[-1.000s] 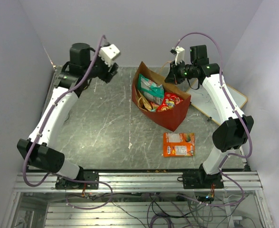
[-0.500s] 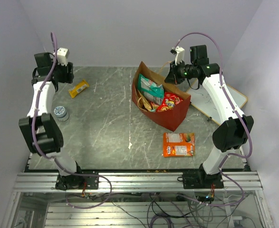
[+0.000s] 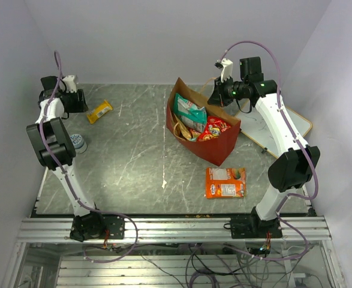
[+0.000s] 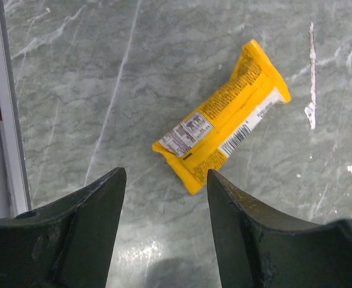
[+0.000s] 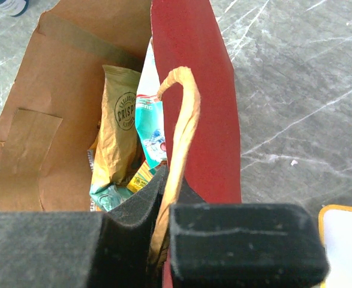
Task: Place the snacks into the paper bag
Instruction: Pick up the snack from the center of the board.
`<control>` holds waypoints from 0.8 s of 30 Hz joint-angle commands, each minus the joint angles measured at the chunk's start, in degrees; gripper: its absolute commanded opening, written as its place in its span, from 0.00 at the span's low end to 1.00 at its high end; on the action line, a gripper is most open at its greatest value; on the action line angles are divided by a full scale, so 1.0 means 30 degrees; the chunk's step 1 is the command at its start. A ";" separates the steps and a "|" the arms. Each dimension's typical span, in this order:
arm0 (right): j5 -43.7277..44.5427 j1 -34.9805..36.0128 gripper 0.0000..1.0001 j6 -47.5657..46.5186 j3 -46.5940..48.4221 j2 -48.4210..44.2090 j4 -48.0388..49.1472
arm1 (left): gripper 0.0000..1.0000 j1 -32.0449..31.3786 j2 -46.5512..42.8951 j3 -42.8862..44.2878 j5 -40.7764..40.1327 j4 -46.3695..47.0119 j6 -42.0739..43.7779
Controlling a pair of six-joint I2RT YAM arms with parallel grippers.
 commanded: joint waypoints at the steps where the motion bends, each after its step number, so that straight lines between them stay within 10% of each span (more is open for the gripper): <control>1: -0.0302 0.0039 0.00 -0.0064 -0.0067 -0.0159 -0.0172 | 0.68 0.0517 0.1294 0.1610 0.1608 -0.0566 -0.0783; 24: -0.0242 0.0174 0.00 -0.0181 -0.0024 0.0153 -0.0233 | 0.67 0.0678 0.3762 0.1725 0.5128 0.0269 -0.3100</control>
